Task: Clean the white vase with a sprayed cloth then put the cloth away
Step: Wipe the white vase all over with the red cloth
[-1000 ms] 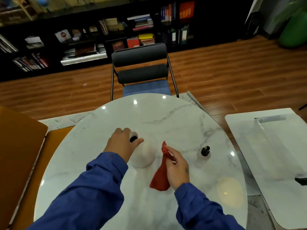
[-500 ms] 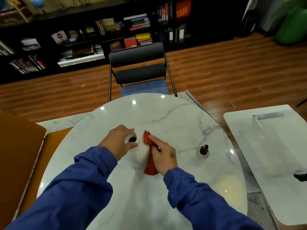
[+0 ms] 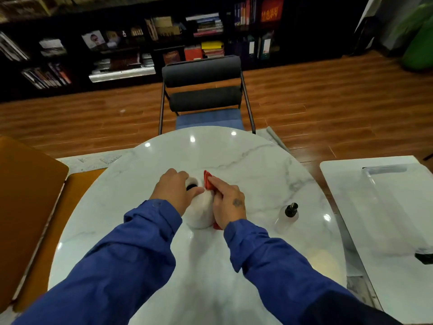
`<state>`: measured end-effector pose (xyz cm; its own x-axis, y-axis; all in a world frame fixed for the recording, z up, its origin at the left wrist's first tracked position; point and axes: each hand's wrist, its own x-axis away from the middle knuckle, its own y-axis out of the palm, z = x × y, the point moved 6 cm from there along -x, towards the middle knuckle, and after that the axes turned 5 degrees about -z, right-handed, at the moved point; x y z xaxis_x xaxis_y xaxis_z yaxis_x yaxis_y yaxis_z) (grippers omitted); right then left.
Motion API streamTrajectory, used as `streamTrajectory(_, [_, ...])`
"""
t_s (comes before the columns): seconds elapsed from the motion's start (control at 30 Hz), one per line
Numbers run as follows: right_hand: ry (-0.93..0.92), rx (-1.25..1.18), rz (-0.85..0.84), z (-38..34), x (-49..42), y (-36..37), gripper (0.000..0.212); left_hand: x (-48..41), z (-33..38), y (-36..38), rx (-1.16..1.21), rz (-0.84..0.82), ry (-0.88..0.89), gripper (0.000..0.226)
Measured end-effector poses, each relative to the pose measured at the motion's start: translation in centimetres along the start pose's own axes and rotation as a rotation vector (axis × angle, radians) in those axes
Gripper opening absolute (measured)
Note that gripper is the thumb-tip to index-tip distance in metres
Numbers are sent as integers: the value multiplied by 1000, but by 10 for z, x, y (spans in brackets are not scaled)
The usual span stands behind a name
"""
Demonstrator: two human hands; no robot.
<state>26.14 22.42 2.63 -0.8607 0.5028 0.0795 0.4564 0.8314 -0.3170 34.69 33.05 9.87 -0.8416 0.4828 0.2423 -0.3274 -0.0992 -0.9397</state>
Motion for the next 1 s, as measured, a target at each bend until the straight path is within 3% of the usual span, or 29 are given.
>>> streamTrajectory(0.07, [-71, 127, 7, -4, 9, -1, 49, 3, 3, -2, 19, 17, -36, 50])
streamTrajectory(0.23, [-208, 33, 66, 23, 78, 12, 71, 8, 7, -5, 56, 36, -122, 54])
streamTrajectory(0.37, [120, -235, 147, 46, 75, -8, 54, 7, 11, -18, -23, -76, -108, 50])
streamTrajectory(0.47, [345, -437, 209, 67, 64, -28, 41, 3, 10, -23, -85, -164, 30, 64])
streamTrajectory(0.53, [439, -507, 194, 76, 60, -28, 38, 3, 12, -21, -157, -217, 132, 67])
streamTrajectory(0.63, [506, -467, 137, 88, 60, -14, 36, -1, 12, -20, -161, -215, 147, 64])
streamTrajectory(0.87, [432, -397, 117, 52, 9, -1, 32, 0, 9, -11, 6, -83, -3, 58])
streamTrajectory(1.0, [204, -330, 165, 13, 15, 3, 40, -1, 8, -11, 46, -51, -65, 63])
